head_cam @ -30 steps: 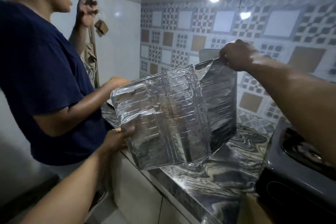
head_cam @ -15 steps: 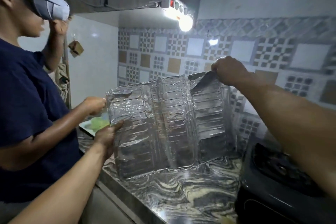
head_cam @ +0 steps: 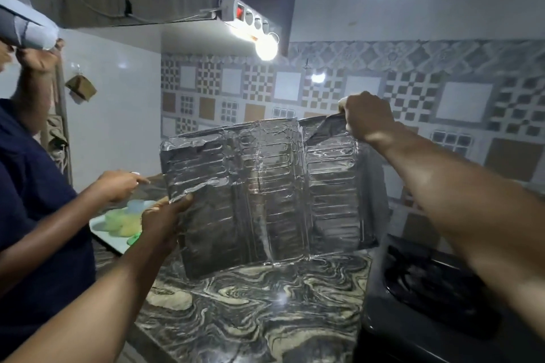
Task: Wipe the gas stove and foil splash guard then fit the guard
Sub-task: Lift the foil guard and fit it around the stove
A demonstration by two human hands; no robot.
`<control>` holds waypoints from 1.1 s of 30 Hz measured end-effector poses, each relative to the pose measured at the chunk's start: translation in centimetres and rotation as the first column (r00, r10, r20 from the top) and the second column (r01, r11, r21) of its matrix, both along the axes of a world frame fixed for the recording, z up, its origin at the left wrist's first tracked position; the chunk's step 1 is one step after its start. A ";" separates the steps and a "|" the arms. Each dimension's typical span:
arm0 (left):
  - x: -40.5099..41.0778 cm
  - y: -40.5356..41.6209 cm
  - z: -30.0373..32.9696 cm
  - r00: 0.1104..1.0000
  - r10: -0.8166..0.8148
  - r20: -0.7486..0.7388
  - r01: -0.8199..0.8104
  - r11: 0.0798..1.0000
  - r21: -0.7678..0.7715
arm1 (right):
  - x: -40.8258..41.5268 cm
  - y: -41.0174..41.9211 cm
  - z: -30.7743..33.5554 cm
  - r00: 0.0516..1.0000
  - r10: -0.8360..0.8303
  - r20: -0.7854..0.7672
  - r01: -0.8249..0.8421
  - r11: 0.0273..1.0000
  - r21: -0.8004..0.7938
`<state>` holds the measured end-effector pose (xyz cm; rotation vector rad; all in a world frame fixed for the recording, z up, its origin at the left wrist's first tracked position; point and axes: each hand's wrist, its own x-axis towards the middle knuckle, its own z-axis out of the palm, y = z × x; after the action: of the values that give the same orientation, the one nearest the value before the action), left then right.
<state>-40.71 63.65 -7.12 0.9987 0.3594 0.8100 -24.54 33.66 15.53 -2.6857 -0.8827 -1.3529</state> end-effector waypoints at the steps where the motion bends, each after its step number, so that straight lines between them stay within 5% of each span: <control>1: 0.6 -0.5 0.3 1.000 -0.003 0.001 0.002 1.000 0.015 | 0.3 -0.2 0.3 1.000 -0.007 0.009 0.007 1.000 0.006; 10: 4.9 0.3 0.9 0.960 0.282 0.001 -0.281 0.959 0.044 | 3.0 -1.1 -1.1 0.990 0.079 -0.116 -0.081 0.997 -0.016; 17: 3.6 0.4 -1.1 0.906 0.381 -0.183 -0.333 0.910 0.246 | 4.6 0.3 -5.5 0.979 0.060 -0.196 -0.091 0.984 -0.156; 22: 1.5 1.3 -3.6 0.877 0.410 -0.253 -0.353 0.904 0.240 | 4.2 3.3 -7.4 0.941 0.196 -0.276 -0.237 0.963 -0.124; 33: -3.6 3.3 -5.3 0.680 0.636 -0.364 -0.571 0.771 0.281 | 6.3 7.5 -11.4 0.827 0.330 -0.454 -0.397 0.916 -0.057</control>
<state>-44.32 66.94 -12.43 1.2202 1.0895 1.2223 -18.28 41.15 4.12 -2.5635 -1.3823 -0.5910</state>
